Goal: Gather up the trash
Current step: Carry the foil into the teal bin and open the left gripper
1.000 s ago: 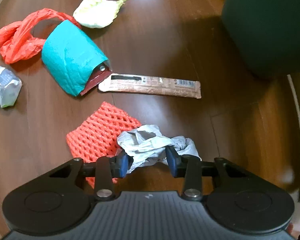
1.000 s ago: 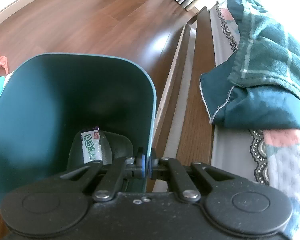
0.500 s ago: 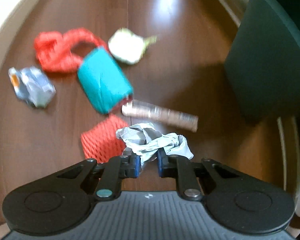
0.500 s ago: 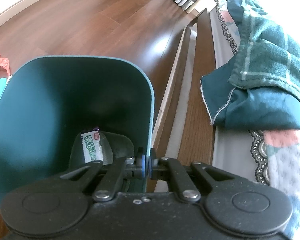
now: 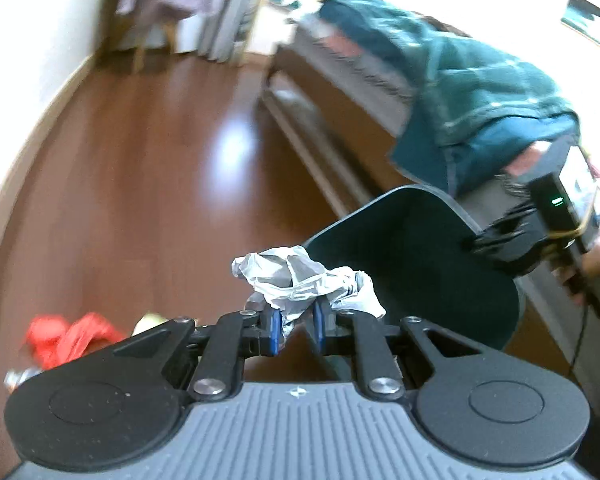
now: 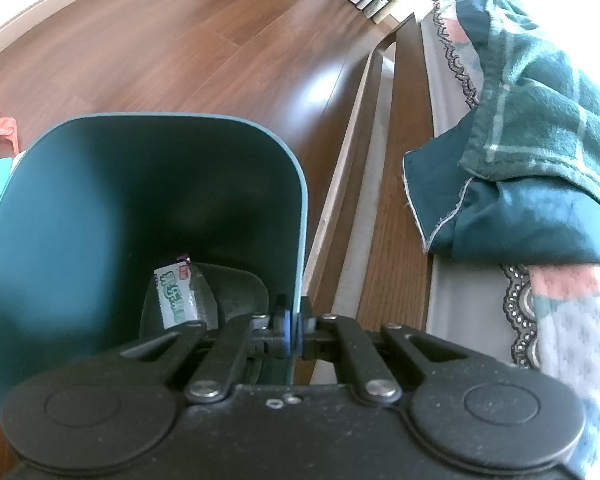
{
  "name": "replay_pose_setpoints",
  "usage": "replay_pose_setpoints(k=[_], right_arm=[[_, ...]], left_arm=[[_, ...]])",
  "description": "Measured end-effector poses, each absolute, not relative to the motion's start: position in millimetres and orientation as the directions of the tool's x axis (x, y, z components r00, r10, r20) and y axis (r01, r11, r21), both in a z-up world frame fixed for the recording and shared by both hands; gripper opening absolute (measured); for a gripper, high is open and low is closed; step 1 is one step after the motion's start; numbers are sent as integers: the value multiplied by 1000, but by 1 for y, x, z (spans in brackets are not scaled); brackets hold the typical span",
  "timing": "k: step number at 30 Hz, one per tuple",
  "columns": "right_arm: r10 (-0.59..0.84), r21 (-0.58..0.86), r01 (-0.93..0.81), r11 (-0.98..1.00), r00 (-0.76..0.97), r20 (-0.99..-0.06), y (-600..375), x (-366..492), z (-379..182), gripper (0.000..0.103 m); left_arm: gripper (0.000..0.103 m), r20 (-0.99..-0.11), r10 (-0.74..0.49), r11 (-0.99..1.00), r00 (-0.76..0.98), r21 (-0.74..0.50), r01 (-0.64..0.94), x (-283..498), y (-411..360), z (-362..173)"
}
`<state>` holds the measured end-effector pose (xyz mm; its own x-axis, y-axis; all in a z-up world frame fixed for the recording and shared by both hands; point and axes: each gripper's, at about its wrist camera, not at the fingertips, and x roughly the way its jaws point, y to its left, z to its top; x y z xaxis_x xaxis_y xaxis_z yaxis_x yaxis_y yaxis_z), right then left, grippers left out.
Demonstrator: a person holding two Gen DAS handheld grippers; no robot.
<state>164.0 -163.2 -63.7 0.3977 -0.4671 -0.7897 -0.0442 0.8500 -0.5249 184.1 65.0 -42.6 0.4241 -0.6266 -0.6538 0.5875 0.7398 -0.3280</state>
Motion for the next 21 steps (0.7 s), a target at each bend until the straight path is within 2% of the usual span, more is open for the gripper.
replay_pose_setpoints(k=[5,13,20,21], right_arm=[[-473,-531,-50,846,392,-789,-160,166,-64,3],[-466,-528,-57,847,398,-790,-158,168,-63,3],[-446,-515,-79,853,400,-800,-159,167,-61,2],[-444,-514,-82,854,400,-802,-159,166,-61,2]], left_arm=[[15,-723,-612,690,320,-290,663,197,-3,-65],[16,-835,-498,659,234,-189,728,186,-72,-117],[16,-817,-541,625,201,-231,745,176,-63,-110],[20,-813,-547,627,202,-237,742,175,-60,-108]])
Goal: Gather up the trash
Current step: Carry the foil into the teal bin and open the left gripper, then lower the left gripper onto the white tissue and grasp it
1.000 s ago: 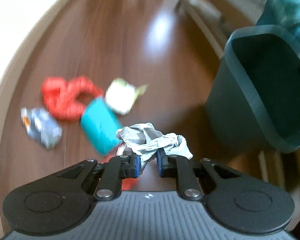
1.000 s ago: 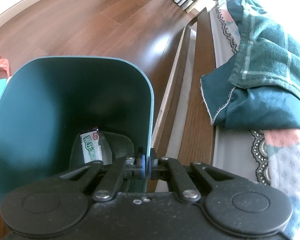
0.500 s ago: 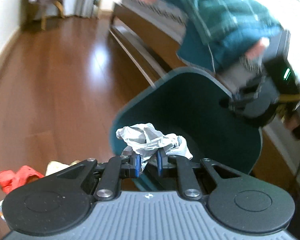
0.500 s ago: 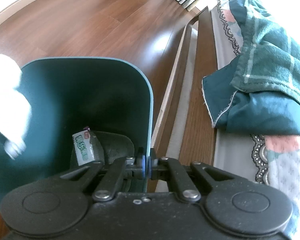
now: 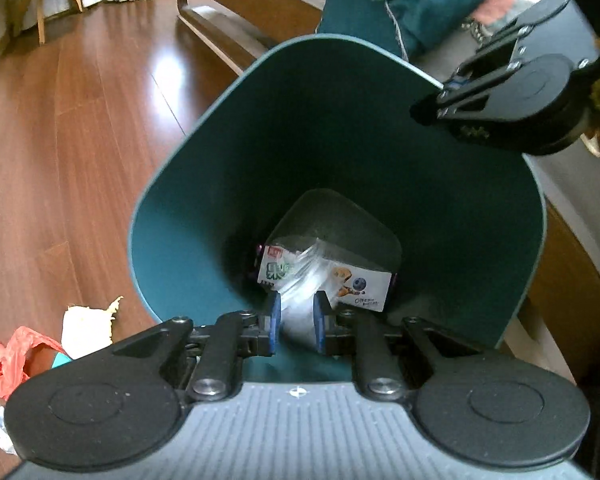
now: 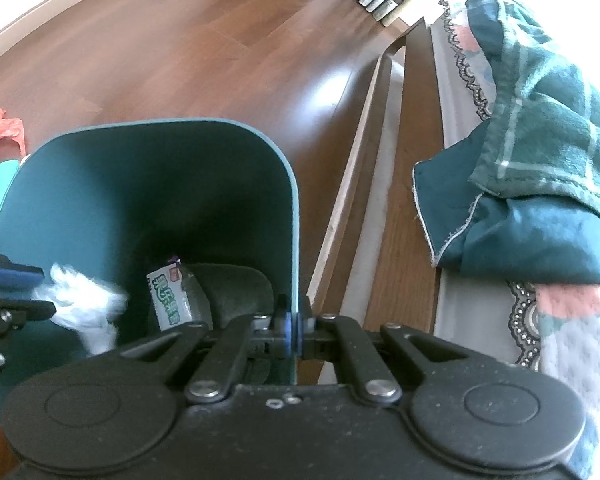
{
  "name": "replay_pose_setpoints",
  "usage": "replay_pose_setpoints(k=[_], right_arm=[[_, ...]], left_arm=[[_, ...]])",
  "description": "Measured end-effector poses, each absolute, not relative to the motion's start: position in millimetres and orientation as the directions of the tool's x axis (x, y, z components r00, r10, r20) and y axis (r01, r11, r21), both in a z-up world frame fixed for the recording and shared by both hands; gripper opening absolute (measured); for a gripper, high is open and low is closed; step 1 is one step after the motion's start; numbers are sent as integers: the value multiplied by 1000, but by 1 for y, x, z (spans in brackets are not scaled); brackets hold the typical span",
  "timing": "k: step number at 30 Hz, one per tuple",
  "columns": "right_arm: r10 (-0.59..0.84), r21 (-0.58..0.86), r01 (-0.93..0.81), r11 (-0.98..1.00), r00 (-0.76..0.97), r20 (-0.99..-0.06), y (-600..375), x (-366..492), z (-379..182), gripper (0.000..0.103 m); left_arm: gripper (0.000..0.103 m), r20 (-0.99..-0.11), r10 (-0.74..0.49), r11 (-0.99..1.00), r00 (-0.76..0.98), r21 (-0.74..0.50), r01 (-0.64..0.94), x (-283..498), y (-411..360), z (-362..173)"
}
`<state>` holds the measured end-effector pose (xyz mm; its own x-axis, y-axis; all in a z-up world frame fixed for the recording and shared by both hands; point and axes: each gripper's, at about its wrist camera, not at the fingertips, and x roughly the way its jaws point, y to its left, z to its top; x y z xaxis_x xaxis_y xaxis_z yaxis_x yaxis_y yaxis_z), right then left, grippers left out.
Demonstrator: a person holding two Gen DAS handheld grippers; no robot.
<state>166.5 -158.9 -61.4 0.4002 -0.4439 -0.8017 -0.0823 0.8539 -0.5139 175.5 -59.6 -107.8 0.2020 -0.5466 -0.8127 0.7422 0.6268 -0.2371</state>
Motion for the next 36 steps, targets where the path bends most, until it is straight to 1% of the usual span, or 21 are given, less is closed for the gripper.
replay_pose_setpoints(k=[1,3,4,5,6,11,14,19,22,25,29,31,33,36], right_arm=[[-443,-515,-86,853,402,-801,-159,166,-62,2],[-440,-514,-91,853,405,-802,-159,166,-61,2],[-437,-512,-92,854,405,-803,-159,167,-61,3],[-435,-509,-92,856,404,-805,-159,167,-61,3],[-433,-508,-95,856,405,-806,-159,167,-61,3],[-426,-506,-108,856,408,-807,-159,167,-60,3],[-424,-504,-107,857,409,-808,-159,167,-61,3],[-424,-502,-101,859,408,-809,-158,167,-61,3],[-423,-499,-96,862,406,-810,-160,167,-61,3],[-422,-493,-92,865,399,-814,-163,168,-61,3],[-427,-496,-92,863,391,-816,-165,169,-62,3],[-428,-494,-89,865,384,-818,-165,170,-63,3],[-431,-495,-87,864,379,-819,-165,172,-65,3],[-431,-495,-92,864,376,-820,-164,173,-67,3]], left_arm=[[23,-809,-552,631,204,-245,736,175,-55,-105],[37,-802,-558,644,211,-259,720,178,-48,-100],[42,-795,-566,649,218,-268,712,178,-43,-96],[52,-787,-573,654,227,-273,705,174,-38,-96],[58,-779,-577,664,245,-273,696,172,-31,-92],[60,-764,-558,733,323,-270,625,175,14,-85],[71,-774,-520,792,362,-277,544,181,50,-92],[75,-824,-435,872,363,-284,399,195,109,-119],[80,-859,-373,905,350,-254,340,197,136,-146],[80,-903,-279,944,327,-195,266,195,156,-182],[80,-956,-203,972,211,-171,164,181,186,-241],[80,-965,-195,972,175,-165,169,169,192,-264],[80,-974,-161,969,161,-125,215,155,193,-284],[80,-982,-155,962,107,-125,244,139,194,-310]])
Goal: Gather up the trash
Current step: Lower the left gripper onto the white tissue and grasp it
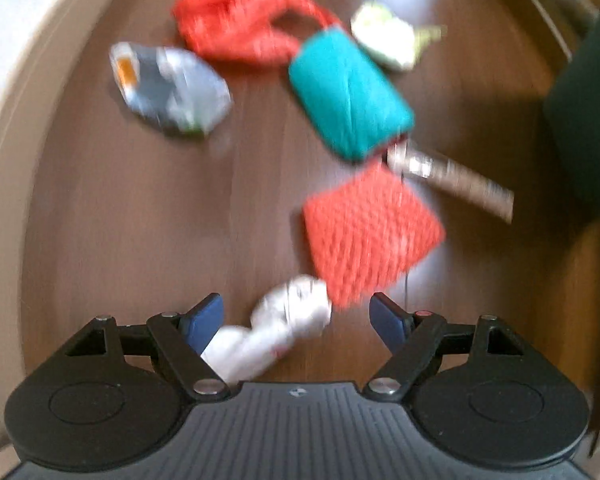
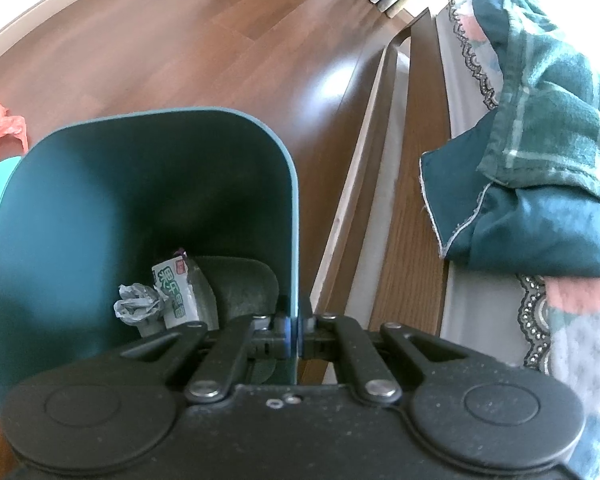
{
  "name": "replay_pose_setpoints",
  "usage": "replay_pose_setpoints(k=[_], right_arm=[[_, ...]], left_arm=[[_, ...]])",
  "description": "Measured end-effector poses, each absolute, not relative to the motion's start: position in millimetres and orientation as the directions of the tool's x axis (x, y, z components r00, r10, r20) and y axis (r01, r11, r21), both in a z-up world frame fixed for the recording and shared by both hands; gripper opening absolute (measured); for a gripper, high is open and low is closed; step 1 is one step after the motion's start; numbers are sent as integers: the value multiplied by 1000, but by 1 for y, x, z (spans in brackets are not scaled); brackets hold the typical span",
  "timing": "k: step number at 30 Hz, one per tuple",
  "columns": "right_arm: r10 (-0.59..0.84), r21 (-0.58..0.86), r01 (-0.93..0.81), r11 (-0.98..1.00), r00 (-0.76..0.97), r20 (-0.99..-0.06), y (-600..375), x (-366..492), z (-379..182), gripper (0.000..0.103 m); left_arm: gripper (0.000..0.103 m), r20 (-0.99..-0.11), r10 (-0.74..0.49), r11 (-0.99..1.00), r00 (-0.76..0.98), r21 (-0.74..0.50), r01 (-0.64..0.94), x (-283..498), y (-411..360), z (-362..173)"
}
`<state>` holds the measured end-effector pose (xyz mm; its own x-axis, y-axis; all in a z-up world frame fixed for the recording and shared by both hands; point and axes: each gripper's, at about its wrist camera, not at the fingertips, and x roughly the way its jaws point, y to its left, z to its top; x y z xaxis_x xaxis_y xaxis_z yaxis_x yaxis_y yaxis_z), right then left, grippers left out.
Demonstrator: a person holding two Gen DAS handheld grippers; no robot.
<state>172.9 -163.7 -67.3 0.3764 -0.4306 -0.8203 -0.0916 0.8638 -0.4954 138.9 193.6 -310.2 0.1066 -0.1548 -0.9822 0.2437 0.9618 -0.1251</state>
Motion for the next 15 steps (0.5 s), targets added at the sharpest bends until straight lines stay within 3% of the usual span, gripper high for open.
replay_pose_setpoints(k=[10,12,13,15], right_arm=[[-431,-498,-102,861,373,-822,-166,172,-69,3],[-431,-497,-101,862,373,-822,-166,172,-69,3],[-431,-497,-100,862,374,-821,-166,172,-69,3],[-430,-497,-99,862,375,-821,-166,172,-69,3]], left_arm=[[78,-993,-94,986,65,-84,142,131,208,-359],[61,-995,-77,989,67,-67,135,130,211,-362],[57,-995,-64,990,78,-54,131,130,212,-361],[35,-995,-52,992,88,-42,119,131,216,-360]])
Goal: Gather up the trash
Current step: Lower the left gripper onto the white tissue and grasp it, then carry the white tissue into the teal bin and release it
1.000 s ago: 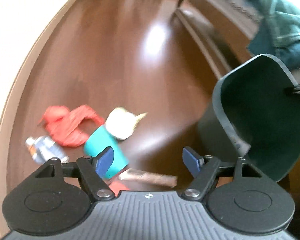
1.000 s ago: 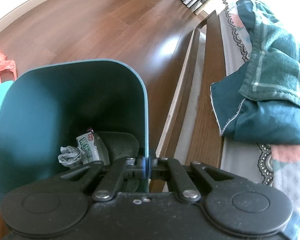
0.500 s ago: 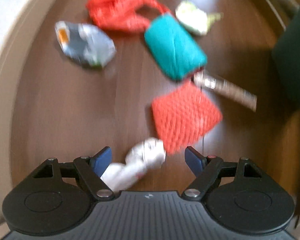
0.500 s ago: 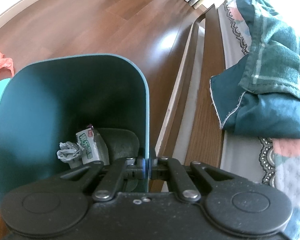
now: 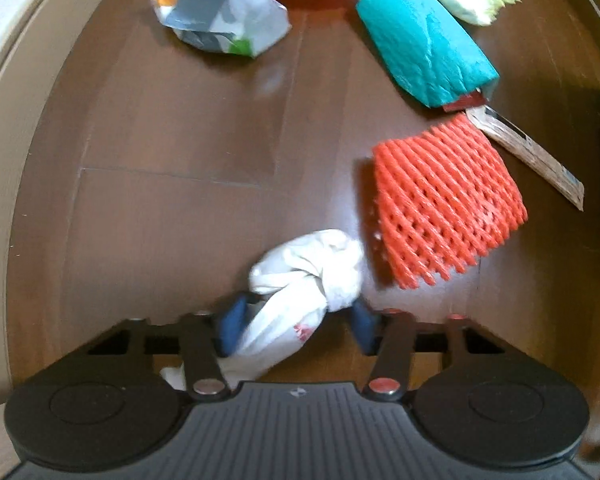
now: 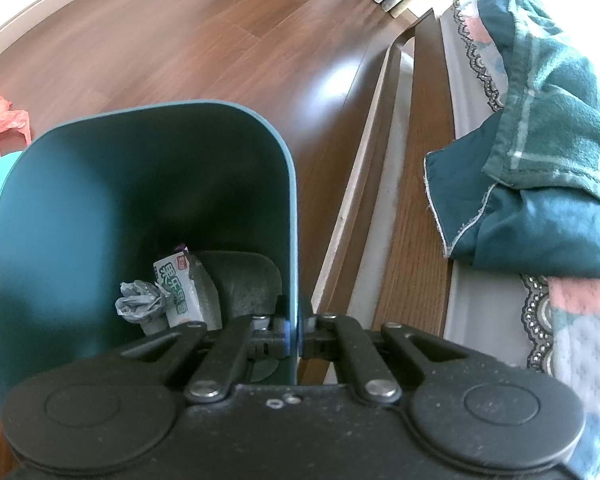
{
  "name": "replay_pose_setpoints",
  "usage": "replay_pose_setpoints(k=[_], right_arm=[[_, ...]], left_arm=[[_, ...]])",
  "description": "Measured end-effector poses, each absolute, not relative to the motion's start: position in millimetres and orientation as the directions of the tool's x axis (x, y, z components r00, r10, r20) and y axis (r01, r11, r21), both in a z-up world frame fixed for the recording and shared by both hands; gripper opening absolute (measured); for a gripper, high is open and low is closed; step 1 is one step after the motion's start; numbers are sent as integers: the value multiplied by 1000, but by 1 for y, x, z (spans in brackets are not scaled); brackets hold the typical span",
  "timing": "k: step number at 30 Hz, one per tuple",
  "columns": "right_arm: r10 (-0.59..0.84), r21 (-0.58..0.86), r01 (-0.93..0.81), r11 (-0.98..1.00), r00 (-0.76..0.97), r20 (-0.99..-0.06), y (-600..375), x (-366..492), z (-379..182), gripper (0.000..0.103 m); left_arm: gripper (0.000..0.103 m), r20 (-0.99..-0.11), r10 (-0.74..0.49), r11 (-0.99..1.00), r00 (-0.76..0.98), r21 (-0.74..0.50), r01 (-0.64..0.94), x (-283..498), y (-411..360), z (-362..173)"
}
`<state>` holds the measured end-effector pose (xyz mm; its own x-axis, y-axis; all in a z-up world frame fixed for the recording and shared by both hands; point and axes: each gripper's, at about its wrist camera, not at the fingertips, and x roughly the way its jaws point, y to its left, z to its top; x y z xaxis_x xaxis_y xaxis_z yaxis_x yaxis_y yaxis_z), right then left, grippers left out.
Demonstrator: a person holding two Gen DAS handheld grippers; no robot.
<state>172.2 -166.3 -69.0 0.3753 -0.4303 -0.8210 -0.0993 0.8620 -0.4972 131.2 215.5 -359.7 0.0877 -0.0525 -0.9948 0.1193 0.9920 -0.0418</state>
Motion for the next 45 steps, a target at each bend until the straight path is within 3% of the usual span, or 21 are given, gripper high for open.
replay_pose_setpoints(k=[3,12,20,30,36,45], right_arm=[[-429,-496,-100,862,376,-821,-166,172,-69,3],[-419,-492,-110,864,385,-822,-165,169,-68,3],[-409,-487,-129,864,383,-828,-162,163,-66,5],[-407,-499,-185,847,380,-831,-149,160,-68,5],[-409,-507,-199,839,385,-828,-144,160,-69,5],[-416,-510,-181,841,386,-823,-144,159,-70,5]], left_arm=[[20,-996,-30,996,88,-22,92,132,222,-356],[17,-977,-111,993,181,-102,59,136,218,-294],[17,-911,-273,955,310,-218,201,158,157,-201],[17,-772,-545,777,327,-320,542,155,41,-96],[17,-794,-552,702,254,-279,656,152,-27,-98],[17,-863,-478,672,163,-239,701,151,-86,-137]])
